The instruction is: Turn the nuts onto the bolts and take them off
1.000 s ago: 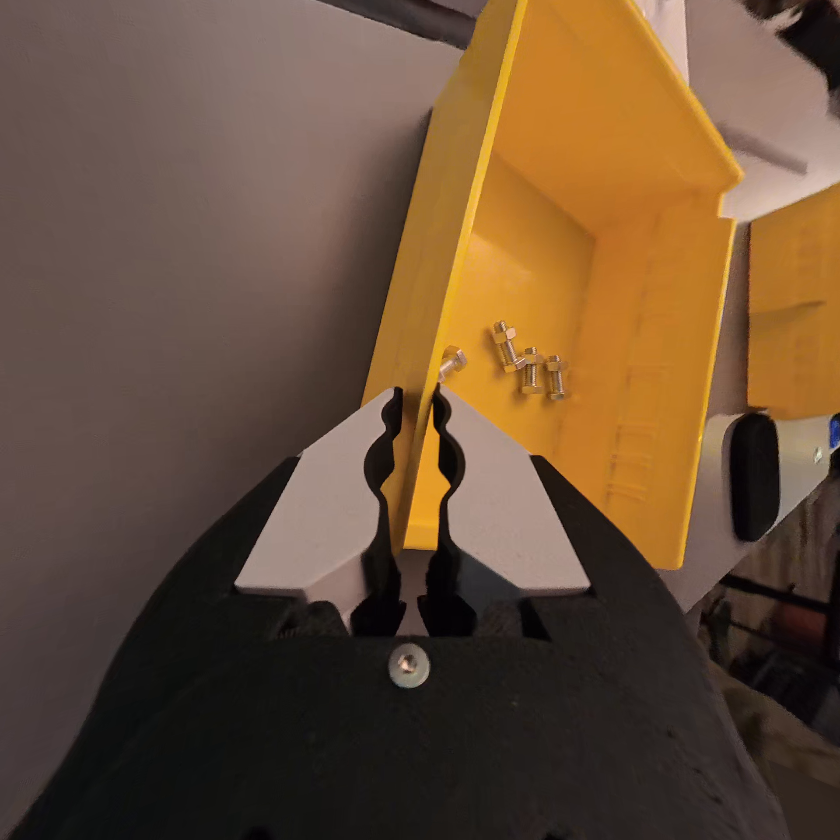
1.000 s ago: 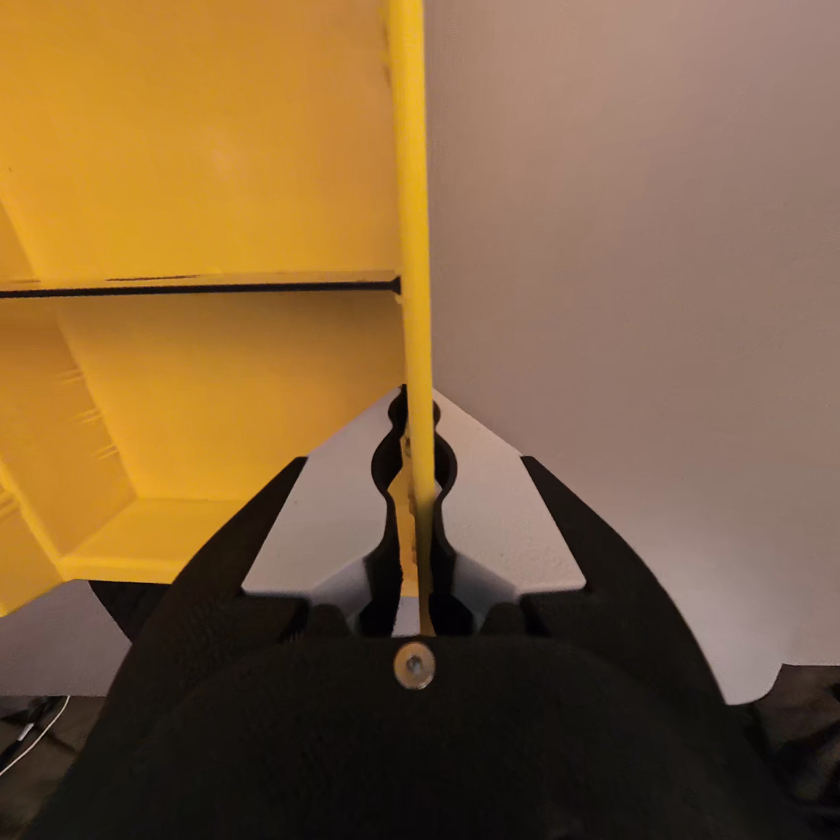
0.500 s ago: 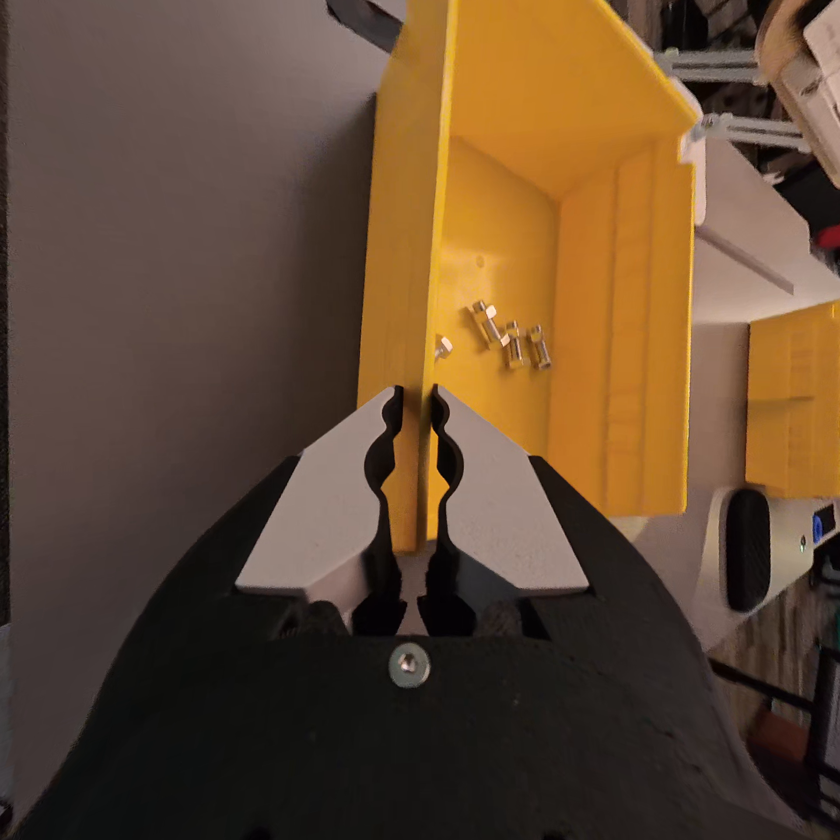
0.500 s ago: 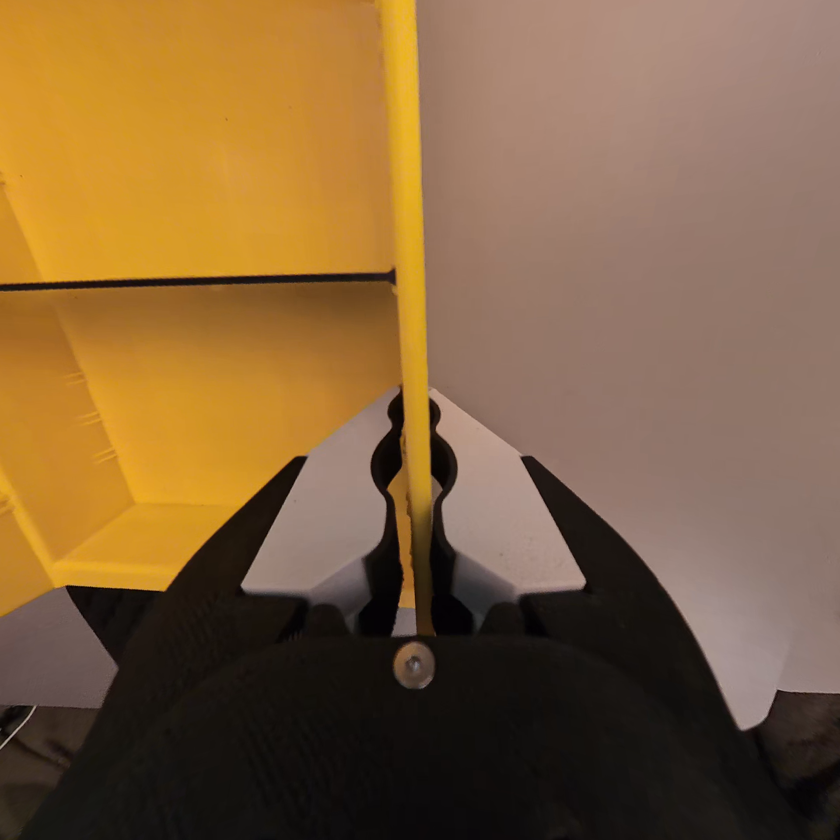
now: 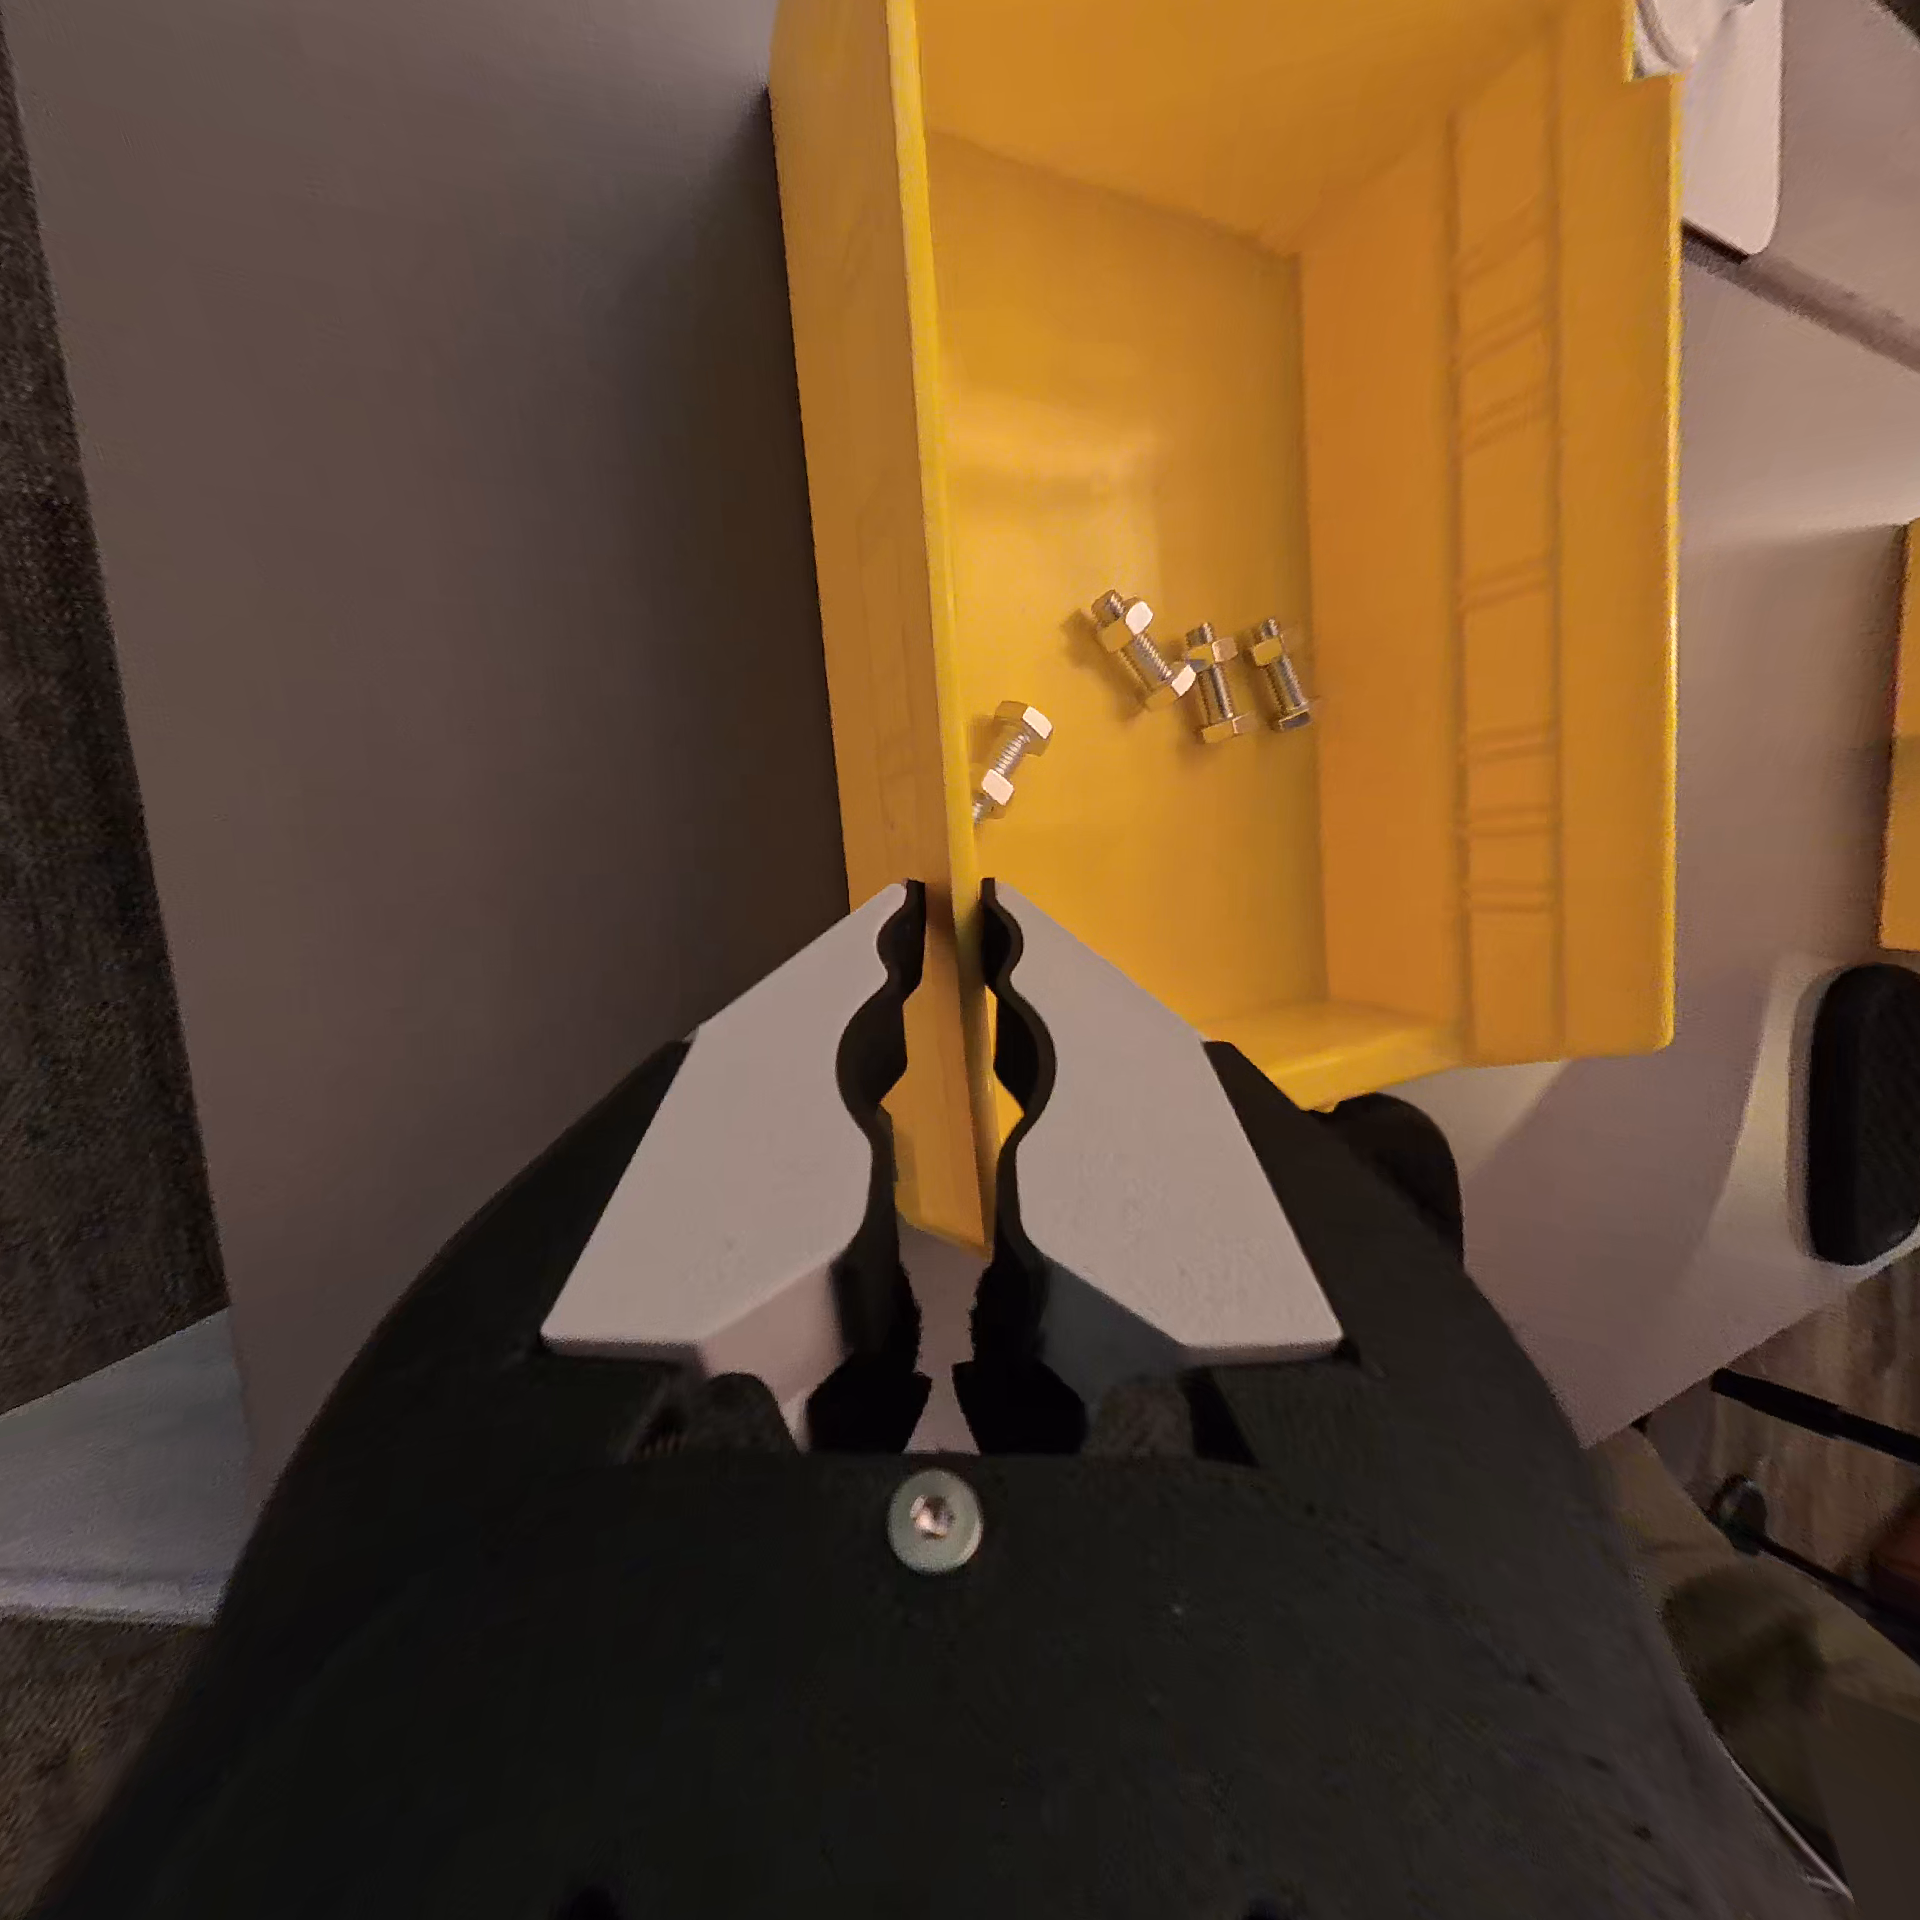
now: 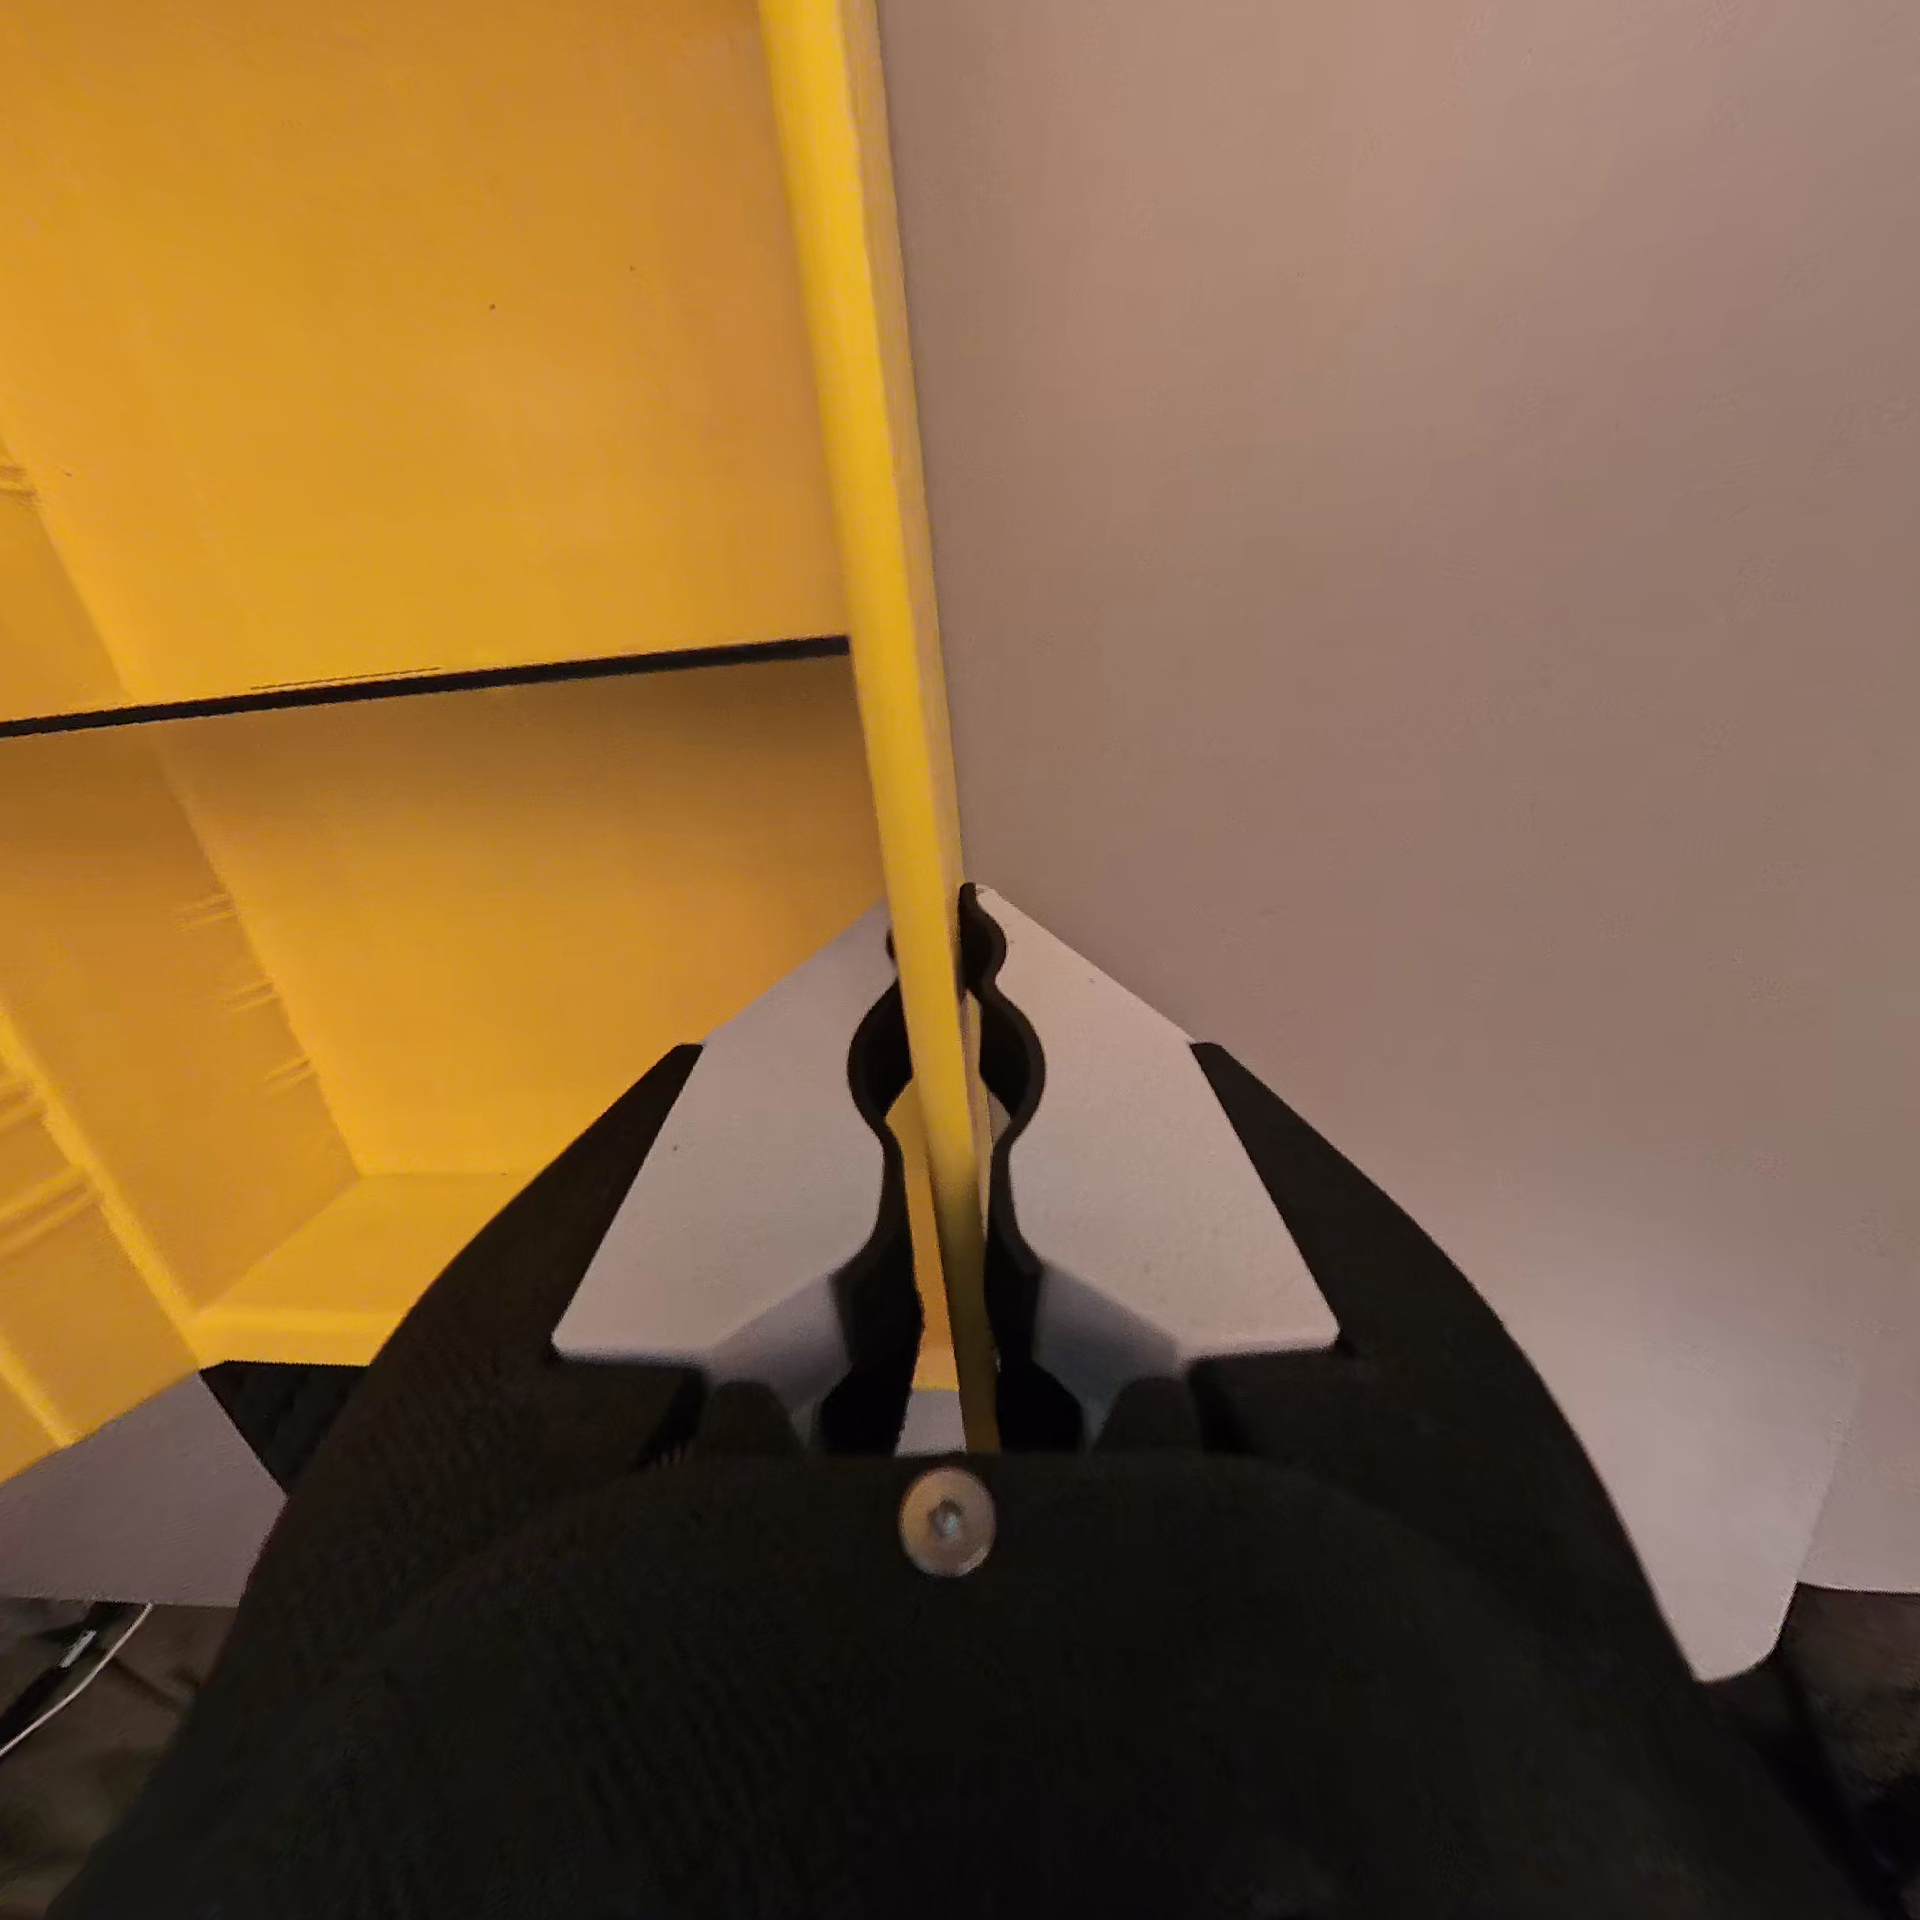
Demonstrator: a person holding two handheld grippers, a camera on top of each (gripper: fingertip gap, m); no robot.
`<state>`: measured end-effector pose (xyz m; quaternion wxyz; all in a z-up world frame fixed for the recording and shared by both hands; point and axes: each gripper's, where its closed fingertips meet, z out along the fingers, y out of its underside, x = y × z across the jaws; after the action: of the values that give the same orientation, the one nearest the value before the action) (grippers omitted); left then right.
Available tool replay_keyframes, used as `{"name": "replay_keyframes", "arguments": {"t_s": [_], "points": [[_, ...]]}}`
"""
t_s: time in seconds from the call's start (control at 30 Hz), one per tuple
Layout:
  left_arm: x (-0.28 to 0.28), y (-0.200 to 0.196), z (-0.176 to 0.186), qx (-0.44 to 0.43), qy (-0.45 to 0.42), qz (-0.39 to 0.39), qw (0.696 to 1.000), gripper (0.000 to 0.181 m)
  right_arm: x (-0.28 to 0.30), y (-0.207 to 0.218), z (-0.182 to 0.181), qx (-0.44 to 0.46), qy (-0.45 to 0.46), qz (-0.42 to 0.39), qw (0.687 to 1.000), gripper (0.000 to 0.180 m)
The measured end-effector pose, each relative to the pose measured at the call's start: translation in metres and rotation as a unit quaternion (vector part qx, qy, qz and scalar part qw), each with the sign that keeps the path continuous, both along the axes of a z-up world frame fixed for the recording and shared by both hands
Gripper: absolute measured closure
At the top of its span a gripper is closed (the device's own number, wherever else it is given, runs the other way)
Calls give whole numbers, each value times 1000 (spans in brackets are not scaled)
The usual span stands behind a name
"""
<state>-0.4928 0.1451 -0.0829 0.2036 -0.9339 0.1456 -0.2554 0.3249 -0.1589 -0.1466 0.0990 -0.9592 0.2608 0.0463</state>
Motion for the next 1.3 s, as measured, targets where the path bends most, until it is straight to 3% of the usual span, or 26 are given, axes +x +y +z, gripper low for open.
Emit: {"name": "replay_keyframes", "arguments": {"t_s": [0.33,0.47,0.53,0.6,0.77,0.93,1.0,1.07,1.17,1.23,1.3], "points": [[-4,-8,0,-10,13,-8,1000,172,8,1,-1,1,2,-3,1000,176],[-7,-1,6,-14,-12,35,999,172,10,0,-3,-7,-7,6,1000,173],[-16,10,24,27,-29,75,996,151,11,-1,-3,-11,-17,10,1000,172],[-22,12,48,81,-29,83,993,146,14,0,-1,-10,-36,18,999,169],[29,-2,109,229,-42,-49,971,144,25,16,24,76,-89,27,993,166],[69,-14,61,147,84,-159,973,145,34,35,95,209,-174,29,962,156],[78,-14,39,110,128,-190,967,144,27,45,138,293,-210,39,932,156],[77,-9,19,76,176,-190,963,145,6,57,195,412,-243,65,876,147],[75,-7,-2,30,209,-191,958,145,-44,57,292,620,-279,101,727,107],[71,-8,-12,7,230,-189,955,144,-83,44,343,725,-276,111,621,105],[69,-6,-19,-4,246,-191,950,144,-113,44,363,753,-236,126,601,107]]}}
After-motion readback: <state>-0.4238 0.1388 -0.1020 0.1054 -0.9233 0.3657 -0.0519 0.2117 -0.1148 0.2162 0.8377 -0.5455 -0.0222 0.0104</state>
